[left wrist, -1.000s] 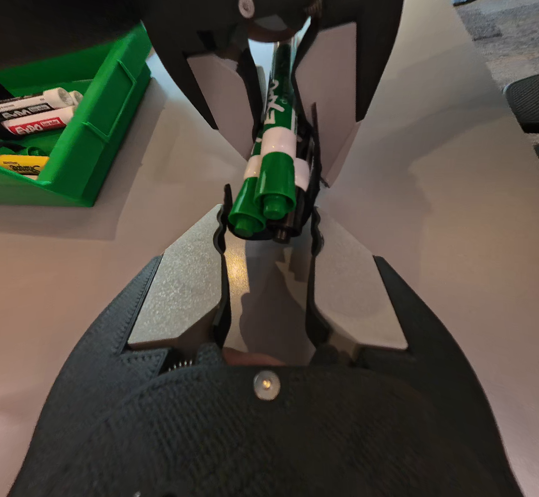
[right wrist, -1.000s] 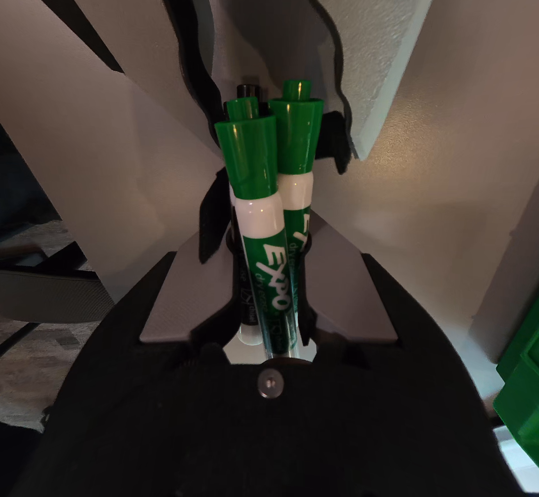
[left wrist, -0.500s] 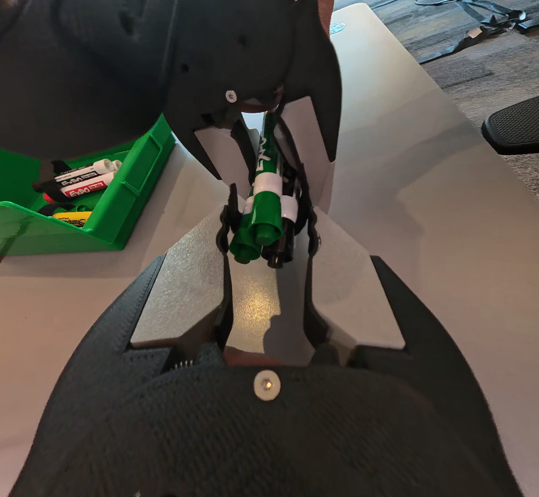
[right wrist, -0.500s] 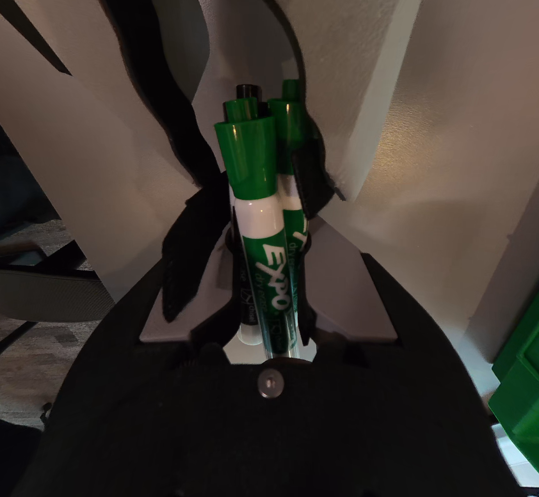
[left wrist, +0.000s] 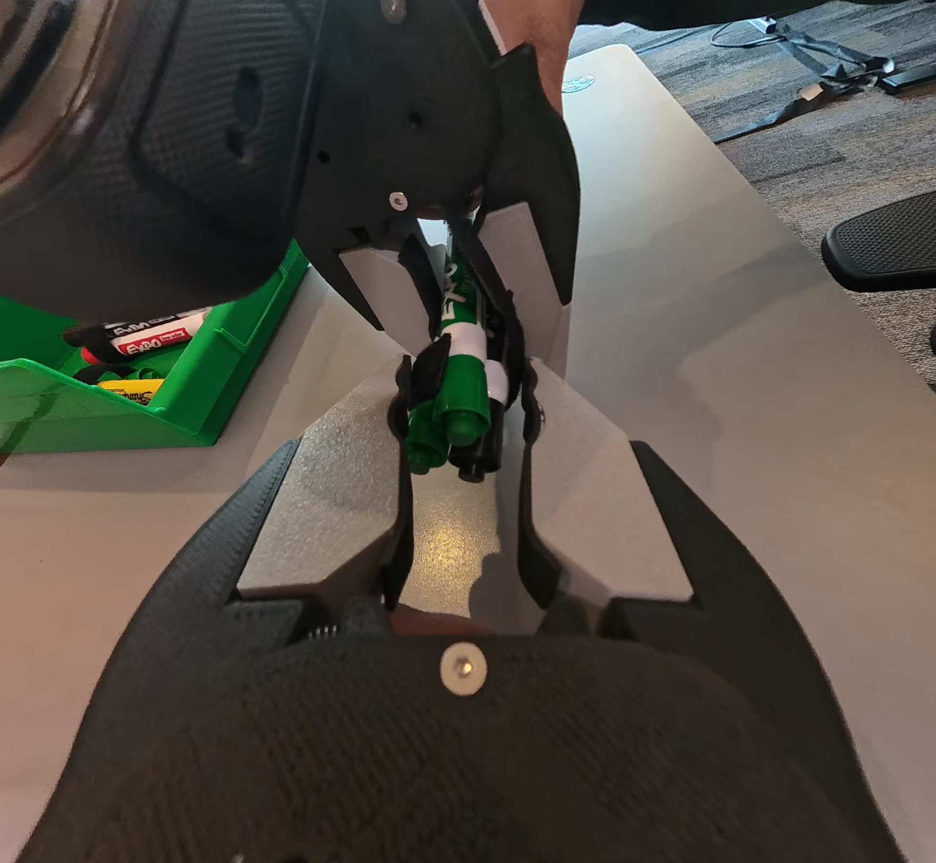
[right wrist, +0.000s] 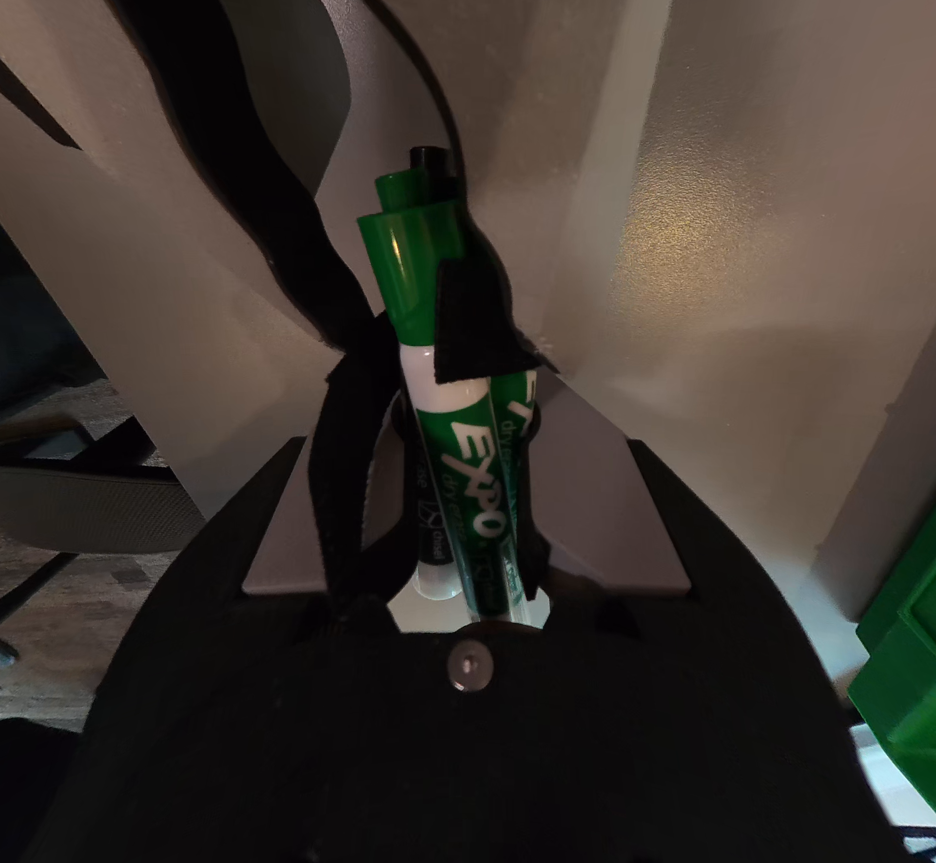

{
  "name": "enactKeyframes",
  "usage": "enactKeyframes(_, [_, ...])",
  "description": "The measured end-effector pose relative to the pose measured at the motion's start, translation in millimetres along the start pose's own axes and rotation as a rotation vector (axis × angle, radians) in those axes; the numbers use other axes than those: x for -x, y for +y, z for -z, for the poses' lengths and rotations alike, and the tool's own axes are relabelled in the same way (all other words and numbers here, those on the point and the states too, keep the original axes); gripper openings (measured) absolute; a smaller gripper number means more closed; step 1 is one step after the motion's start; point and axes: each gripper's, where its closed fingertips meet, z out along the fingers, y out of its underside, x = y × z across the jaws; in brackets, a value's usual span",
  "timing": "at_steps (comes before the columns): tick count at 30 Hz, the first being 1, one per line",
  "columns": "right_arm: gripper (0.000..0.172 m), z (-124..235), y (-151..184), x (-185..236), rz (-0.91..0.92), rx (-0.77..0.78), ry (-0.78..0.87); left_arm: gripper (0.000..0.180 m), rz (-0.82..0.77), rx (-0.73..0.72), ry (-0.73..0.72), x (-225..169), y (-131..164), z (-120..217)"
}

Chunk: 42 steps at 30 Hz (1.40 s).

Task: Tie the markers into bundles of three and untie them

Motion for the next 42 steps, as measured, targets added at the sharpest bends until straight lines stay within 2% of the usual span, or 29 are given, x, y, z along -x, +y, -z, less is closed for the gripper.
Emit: enactKeyframes(42, [0.037, 0.7, -0.3, -7.0, -0.045, 0.047, 0.019, 0.031, 0.05, -0.028, -0.063, 7.5, -8.4, 3.3])
